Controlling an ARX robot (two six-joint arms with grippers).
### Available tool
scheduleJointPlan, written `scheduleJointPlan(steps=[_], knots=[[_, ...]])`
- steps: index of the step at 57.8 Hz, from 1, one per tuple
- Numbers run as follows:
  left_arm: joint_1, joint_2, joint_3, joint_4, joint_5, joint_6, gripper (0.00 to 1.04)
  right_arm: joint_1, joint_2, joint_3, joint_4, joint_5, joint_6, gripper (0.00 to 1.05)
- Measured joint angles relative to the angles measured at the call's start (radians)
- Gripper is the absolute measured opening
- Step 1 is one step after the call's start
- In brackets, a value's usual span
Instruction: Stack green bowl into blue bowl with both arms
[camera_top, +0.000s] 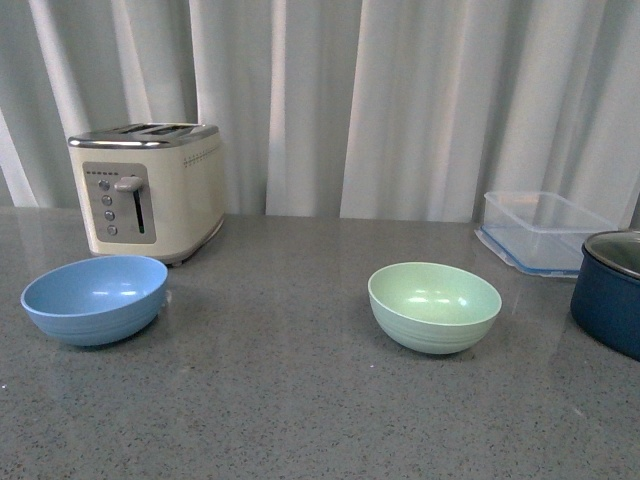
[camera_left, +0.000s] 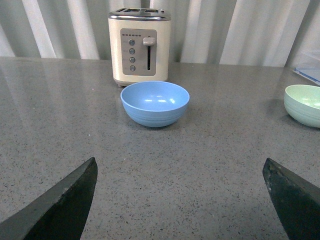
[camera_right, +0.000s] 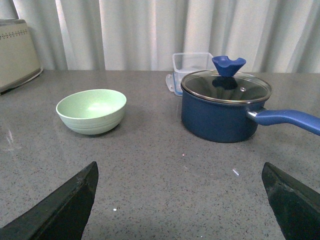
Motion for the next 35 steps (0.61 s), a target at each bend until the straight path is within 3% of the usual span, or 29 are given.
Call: scheduleJointPlan(steps=[35], knots=[[0.0,0.0,0.0,0.0,0.0,0.0,0.98,0.0,0.0,0.0,0.0,0.0,0.0,0.95]])
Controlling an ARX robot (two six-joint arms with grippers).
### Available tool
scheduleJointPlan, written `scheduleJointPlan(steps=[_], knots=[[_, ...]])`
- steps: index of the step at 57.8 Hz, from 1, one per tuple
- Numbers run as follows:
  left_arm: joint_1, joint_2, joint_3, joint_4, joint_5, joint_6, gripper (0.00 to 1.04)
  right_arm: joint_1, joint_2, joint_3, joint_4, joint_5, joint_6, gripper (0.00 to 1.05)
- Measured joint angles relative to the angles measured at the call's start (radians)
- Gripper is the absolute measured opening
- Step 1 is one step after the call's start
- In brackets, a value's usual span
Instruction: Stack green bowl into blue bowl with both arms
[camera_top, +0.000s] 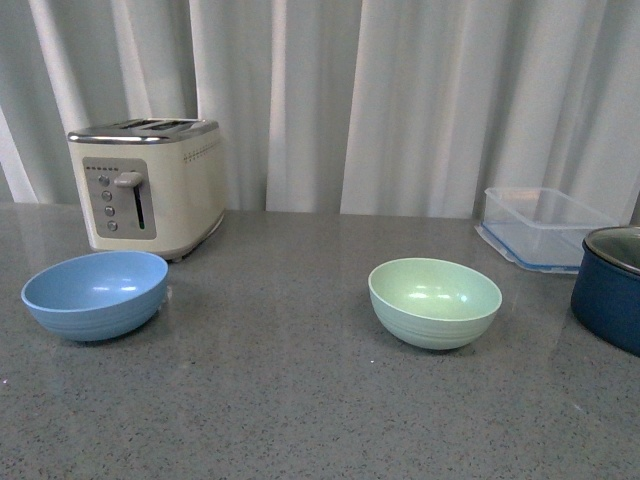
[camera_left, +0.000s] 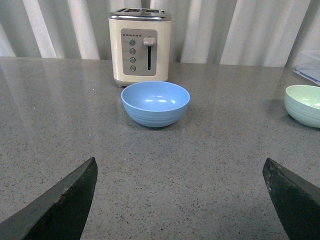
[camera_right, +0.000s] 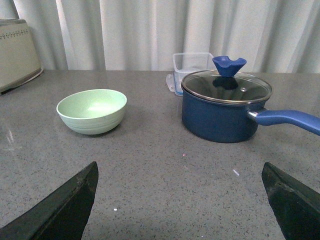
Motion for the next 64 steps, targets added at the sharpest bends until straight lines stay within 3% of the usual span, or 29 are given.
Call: scheduleJointPlan(steps=[11,17,21,36,53,64], knots=[[-0.002,0.001,0.0,0.002,-0.011,0.005,0.98,0.0,0.0,0.0,0.0,0.0,0.0,0.95],[-0.102,0.116,0.004,0.275,-0.372,0.162,0.98,0.0,0.0,0.0,0.0,0.0,0.0,0.95],[-0.096,0.225,0.048,0.385,-0.467,0.229,0.98,0.0,0.0,0.0,0.0,-0.001,0.0,0.95],[0.035,0.622,0.402,0.29,-0.3,0.155,0.98,0.0,0.0,0.0,0.0,0.0,0.0,0.95],[0.076,1.091,0.815,-0.013,-0.222,-0.052,0.98,0.0,0.0,0.0,0.0,0.0,0.0,0.95],[0.076,1.444,1.113,-0.311,-0.134,-0.178,0.98,0.0,0.0,0.0,0.0,0.0,0.0,0.95]])
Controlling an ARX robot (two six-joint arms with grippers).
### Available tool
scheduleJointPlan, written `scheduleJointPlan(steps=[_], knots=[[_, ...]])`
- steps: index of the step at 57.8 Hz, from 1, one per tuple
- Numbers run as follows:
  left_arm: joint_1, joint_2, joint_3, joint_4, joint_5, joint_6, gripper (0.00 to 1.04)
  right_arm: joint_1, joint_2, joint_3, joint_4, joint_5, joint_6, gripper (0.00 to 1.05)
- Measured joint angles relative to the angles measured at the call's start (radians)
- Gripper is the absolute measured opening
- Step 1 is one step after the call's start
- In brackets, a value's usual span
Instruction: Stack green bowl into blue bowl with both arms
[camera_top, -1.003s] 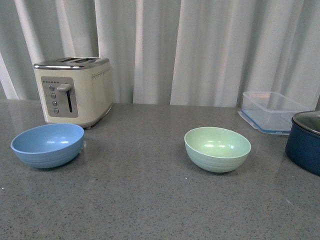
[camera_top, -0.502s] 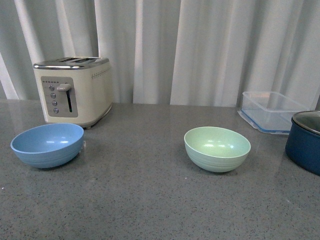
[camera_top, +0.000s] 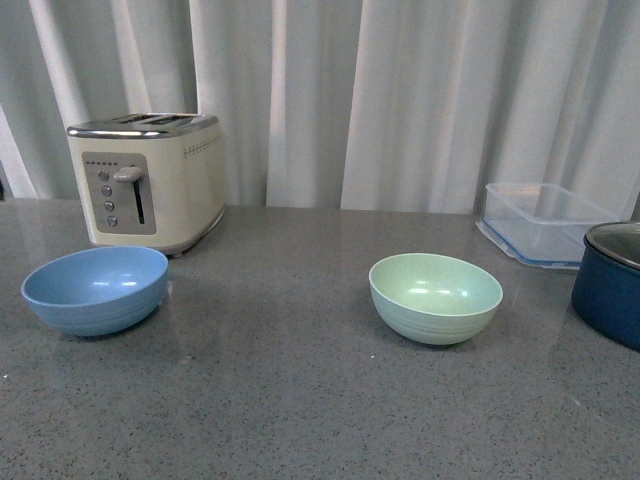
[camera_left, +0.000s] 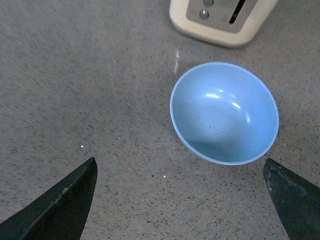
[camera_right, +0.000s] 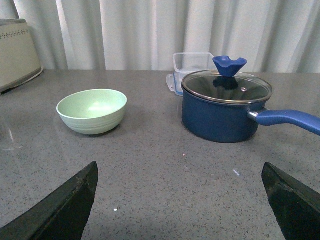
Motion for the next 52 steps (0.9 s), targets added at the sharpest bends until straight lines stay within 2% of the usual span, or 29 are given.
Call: scheduleJointPlan(steps=[27,48,52], knots=[[0.011,0.394,0.305,-0.109,-0.005,-0.126,0.98,0.0,0.0,0.0,0.0,0.0,0.0,0.95],[-0.002,0.572,0.363,-0.105,-0.026,-0.189,0.98,0.0,0.0,0.0,0.0,0.0,0.0,0.95],[-0.009,0.586,0.363,-0.095,-0.035,-0.191,0.85,0.0,0.0,0.0,0.0,0.0,0.0,0.95]])
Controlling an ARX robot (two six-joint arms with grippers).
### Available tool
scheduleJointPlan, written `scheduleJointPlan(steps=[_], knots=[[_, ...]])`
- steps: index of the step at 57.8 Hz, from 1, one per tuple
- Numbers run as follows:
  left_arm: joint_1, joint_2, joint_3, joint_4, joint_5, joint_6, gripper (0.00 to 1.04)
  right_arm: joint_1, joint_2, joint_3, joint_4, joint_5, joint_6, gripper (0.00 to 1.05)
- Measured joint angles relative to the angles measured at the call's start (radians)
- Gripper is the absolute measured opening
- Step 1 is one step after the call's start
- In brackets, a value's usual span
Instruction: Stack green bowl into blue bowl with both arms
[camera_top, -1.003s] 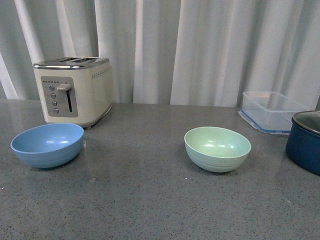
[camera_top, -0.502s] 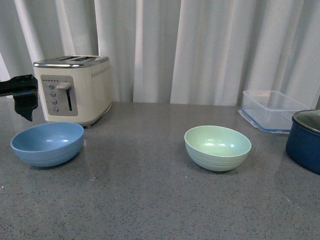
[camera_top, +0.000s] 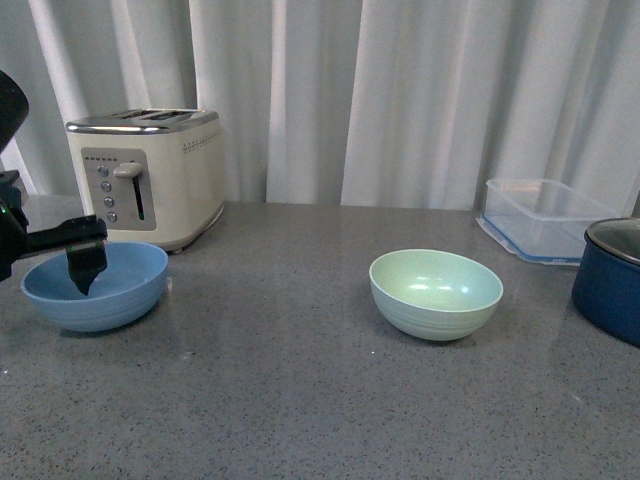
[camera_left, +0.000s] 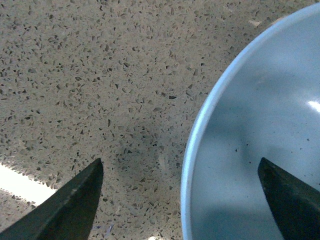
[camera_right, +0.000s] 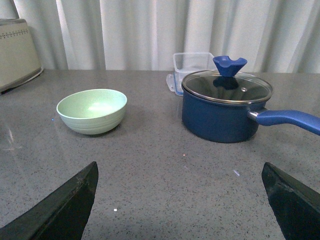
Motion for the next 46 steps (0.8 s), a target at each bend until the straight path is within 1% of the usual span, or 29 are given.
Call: scheduleJointPlan(steps=[1,2,3,4,5,7,16,18,23,25,26,27,30,33,46], knots=[[0.0,0.002,0.0,0.001,-0.003,-0.002,0.81,0.0,0.0,0.0,0.0,0.0,0.0,0.95],[-0.001,0.002,0.0,0.002,-0.003,-0.003,0.8,0.0,0.0,0.0,0.0,0.0,0.0,0.95],[-0.001,0.002,0.0,0.003,-0.004,-0.004,0.75,0.0,0.0,0.0,0.0,0.0,0.0,0.95],[-0.001,0.002,0.0,0.004,-0.004,-0.005,0.74,0.0,0.0,0.0,0.0,0.0,0.0,0.95],[-0.002,0.002,0.0,0.005,-0.003,-0.007,0.71,0.0,0.0,0.0,0.0,0.0,0.0,0.95],[-0.002,0.002,0.0,0.006,-0.003,-0.008,0.67,0.0,0.0,0.0,0.0,0.0,0.0,0.95],[-0.002,0.002,0.0,0.007,-0.003,-0.014,0.42,0.0,0.0,0.0,0.0,0.0,0.0,0.95],[-0.001,0.002,0.0,0.007,-0.002,-0.014,0.39,0.0,0.0,0.0,0.0,0.0,0.0,0.95],[0.0,0.002,0.0,0.006,0.0,-0.014,0.24,0.0,0.0,0.0,0.0,0.0,0.0,0.95],[0.0,0.001,0.0,0.006,0.002,-0.014,0.21,0.0,0.0,0.0,0.0,0.0,0.0,0.95],[0.0,-0.001,0.0,0.006,0.005,-0.015,0.16,0.0,0.0,0.0,0.0,0.0,0.0,0.95],[0.0,-0.001,0.0,0.006,0.005,-0.015,0.15,0.0,0.0,0.0,0.0,0.0,0.0,0.95],[0.0,-0.01,0.006,0.006,0.018,-0.027,0.08,0.0,0.0,0.0,0.0,0.0,0.0,0.95],[0.0,-0.02,0.013,0.006,0.027,-0.032,0.04,0.0,0.0,0.0,0.0,0.0,0.0,0.95],[-0.022,-0.053,0.018,-0.012,0.052,-0.028,0.04,0.0,0.0,0.0,0.0,0.0,0.0,0.95]])
